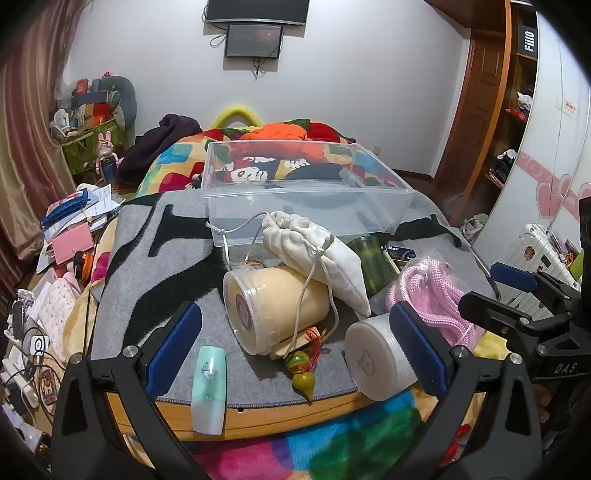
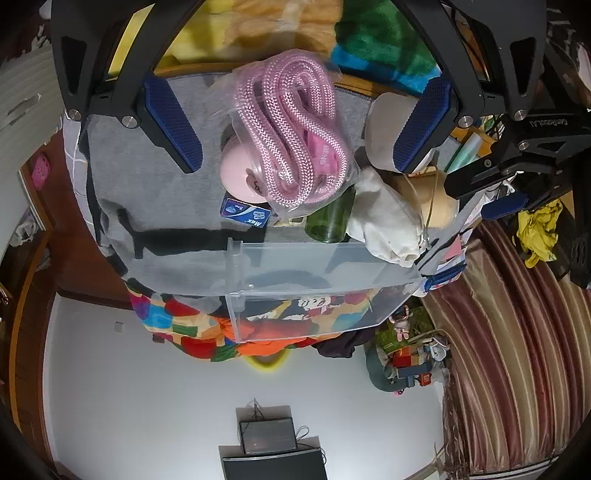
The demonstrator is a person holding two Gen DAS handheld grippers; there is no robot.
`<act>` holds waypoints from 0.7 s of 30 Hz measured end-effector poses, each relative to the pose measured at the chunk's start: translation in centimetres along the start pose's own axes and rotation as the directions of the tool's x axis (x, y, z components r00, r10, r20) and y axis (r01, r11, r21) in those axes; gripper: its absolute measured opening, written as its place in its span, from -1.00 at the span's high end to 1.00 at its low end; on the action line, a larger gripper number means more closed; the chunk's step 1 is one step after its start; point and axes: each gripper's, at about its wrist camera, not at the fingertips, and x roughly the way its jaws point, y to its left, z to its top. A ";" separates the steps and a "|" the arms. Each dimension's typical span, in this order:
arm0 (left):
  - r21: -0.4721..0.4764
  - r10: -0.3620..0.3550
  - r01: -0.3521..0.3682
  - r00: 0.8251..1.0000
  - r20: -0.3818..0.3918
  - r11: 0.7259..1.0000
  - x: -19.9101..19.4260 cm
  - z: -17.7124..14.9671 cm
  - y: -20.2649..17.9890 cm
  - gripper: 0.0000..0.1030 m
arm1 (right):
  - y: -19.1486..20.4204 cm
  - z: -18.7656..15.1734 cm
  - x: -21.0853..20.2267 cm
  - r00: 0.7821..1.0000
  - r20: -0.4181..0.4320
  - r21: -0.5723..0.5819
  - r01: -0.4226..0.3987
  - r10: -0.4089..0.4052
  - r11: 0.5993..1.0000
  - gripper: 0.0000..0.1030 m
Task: Organize objects
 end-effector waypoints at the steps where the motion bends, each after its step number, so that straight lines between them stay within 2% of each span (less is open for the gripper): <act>1: 0.001 -0.001 0.001 1.000 0.001 1.000 0.0 0.0 0.0 -1.00 | 0.0 0.0 0.0 1.000 -0.002 -0.002 -0.001 0.001 1.000 -1.00; 21: -0.018 -0.024 0.023 1.000 -0.017 1.000 0.2 -0.3 0.2 -1.00 | 0.6 -0.2 0.1 1.000 -0.004 -0.025 0.004 -0.004 1.000 -1.00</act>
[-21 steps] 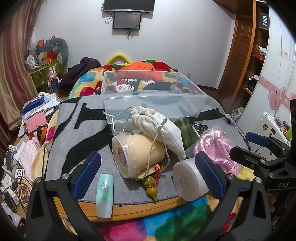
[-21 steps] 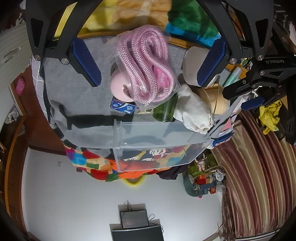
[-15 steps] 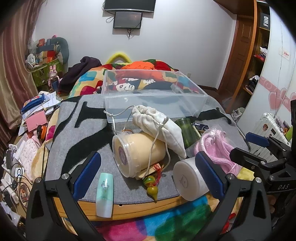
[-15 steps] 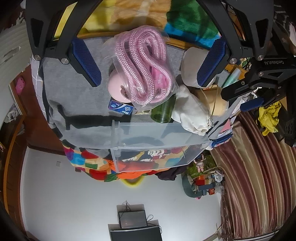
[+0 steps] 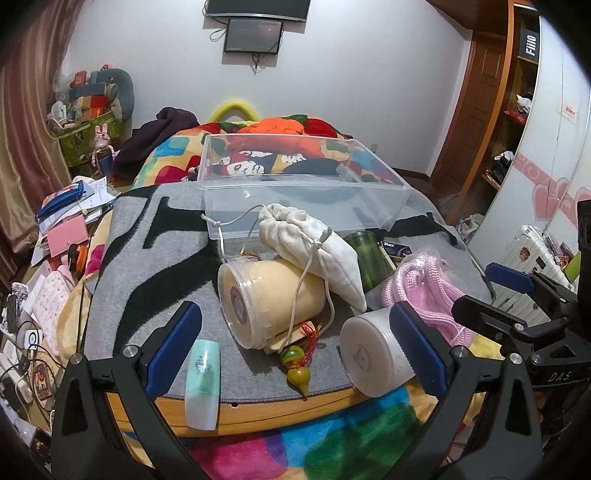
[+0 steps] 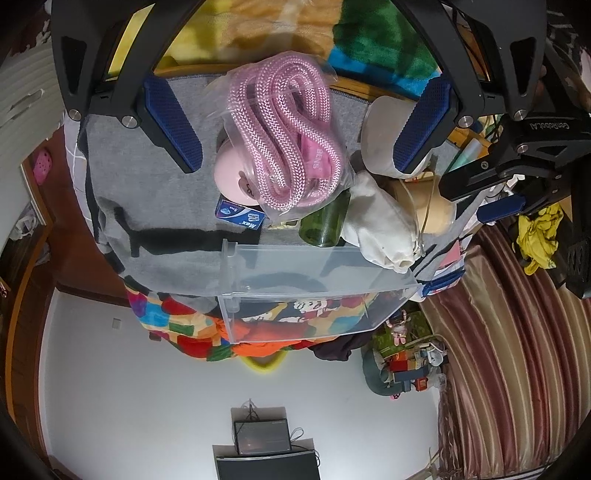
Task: Organize objects
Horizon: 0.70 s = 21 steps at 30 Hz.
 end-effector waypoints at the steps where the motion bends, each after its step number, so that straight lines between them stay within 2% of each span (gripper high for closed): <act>1: -0.001 0.000 0.000 1.000 0.000 1.000 0.0 0.0 0.0 -1.00 | 0.0 0.0 0.0 1.000 0.000 0.000 0.001 -0.001 1.000 -1.00; 21: -0.037 -0.009 0.009 1.000 -0.010 0.999 -0.2 -0.2 0.9 -1.00 | 0.1 -0.1 0.1 1.000 -0.004 0.000 0.004 -0.004 1.000 -1.00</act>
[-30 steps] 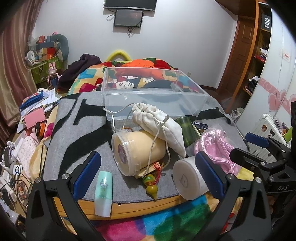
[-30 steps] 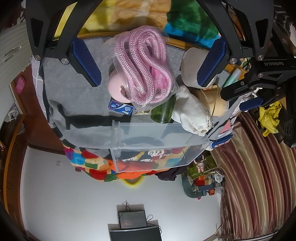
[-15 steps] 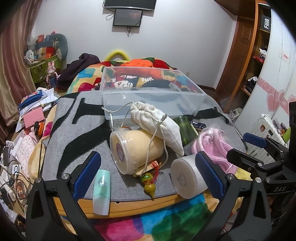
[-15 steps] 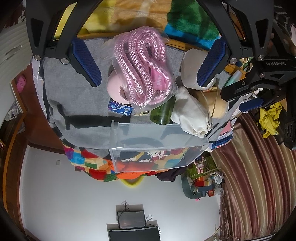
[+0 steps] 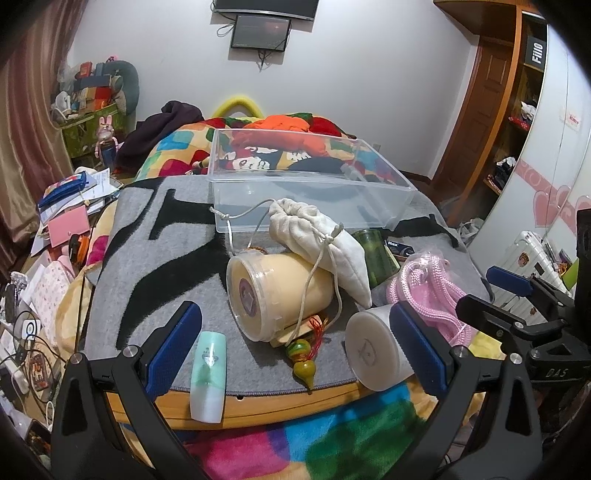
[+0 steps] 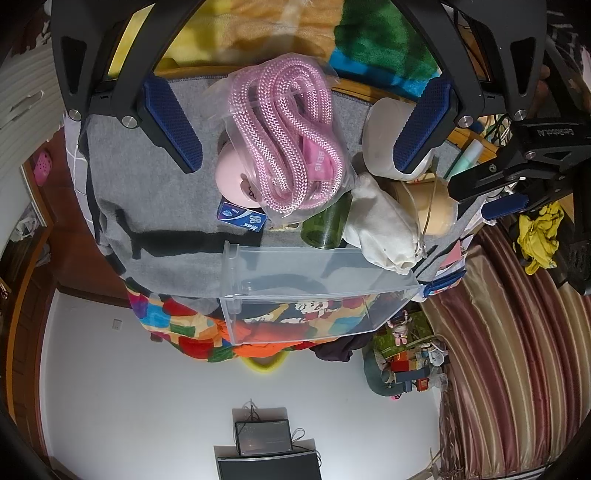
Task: Organize objects
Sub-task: 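Grasp the white round container with left tool while right grasps bagged pink rope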
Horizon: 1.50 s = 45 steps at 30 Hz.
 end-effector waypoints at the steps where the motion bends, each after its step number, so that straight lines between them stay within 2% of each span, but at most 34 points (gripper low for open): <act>1: -0.002 -0.003 0.003 1.000 -0.001 1.000 0.0 0.0 0.0 -1.00 | 0.0 0.0 0.0 1.000 0.000 -0.001 0.002 -0.002 1.000 -1.00; 26: 0.008 -0.018 0.018 1.000 -0.015 1.000 -0.5 0.0 -1.7 -1.00 | -1.1 -0.3 0.3 1.000 -0.017 0.009 -0.003 0.004 1.000 -1.00; 32: 0.016 -0.023 0.024 0.999 -0.022 1.000 -0.5 0.0 -2.6 -1.00 | -1.3 -0.5 0.0 0.999 -0.022 -0.039 0.028 -0.028 0.999 -1.00; 38: 0.043 -0.038 0.040 0.998 -0.054 0.998 0.6 -0.4 -4.0 -1.00 | -2.1 -0.8 -0.3 0.999 -0.017 -0.059 0.045 -0.047 0.997 -1.00; 45: 0.078 -0.026 0.033 0.996 -0.083 0.996 2.1 -1.3 -5.1 -1.00 | -3.0 -1.4 0.7 0.998 -0.047 -0.035 0.027 -0.028 0.999 -1.00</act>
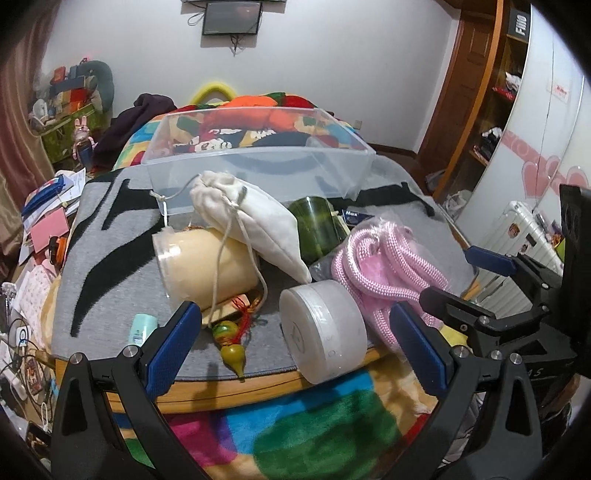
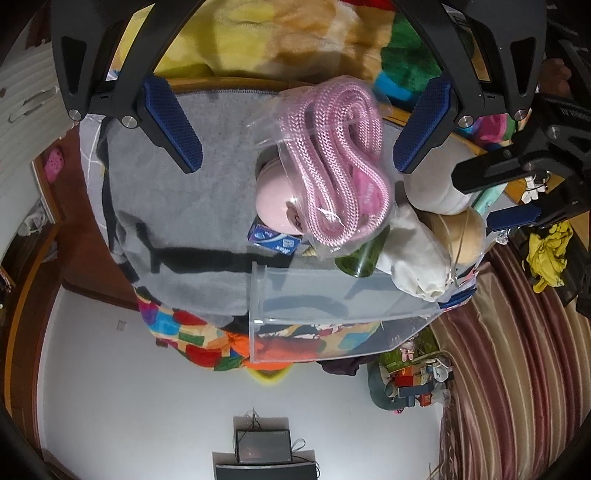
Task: Organize objects
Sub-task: 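Grasp the white round container with left tool while right grasps bagged pink rope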
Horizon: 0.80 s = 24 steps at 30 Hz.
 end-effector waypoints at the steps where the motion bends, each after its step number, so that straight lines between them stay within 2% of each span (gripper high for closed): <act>1: -0.001 -0.001 0.001 1.000 -0.004 1.000 0.2 -0.1 0.0 -1.00 | -0.1 -0.1 0.1 1.000 -0.004 0.003 -0.003 0.003 1.000 -1.00; 13: 0.003 0.002 -0.001 1.000 -0.009 1.000 0.7 -0.6 -0.4 -0.98 | -0.3 -0.8 1.5 0.999 -0.041 0.012 -0.024 0.024 1.000 -1.00; 17: 0.000 -0.016 0.016 0.999 -0.030 1.000 1.1 -0.7 -0.4 -0.65 | -0.4 -1.0 1.8 0.999 -0.048 0.017 -0.020 0.021 1.000 -1.00; 22: -0.006 -0.027 0.027 0.999 -0.040 1.000 1.5 -0.8 -0.2 -0.60 | -0.4 -1.0 1.9 0.998 -0.061 0.019 -0.014 0.015 1.000 -1.00; 24: -0.008 -0.029 0.029 0.999 -0.046 1.000 1.7 -0.8 -0.1 -0.47 | -0.3 -1.1 2.1 0.998 -0.065 0.015 -0.009 0.010 1.000 -1.00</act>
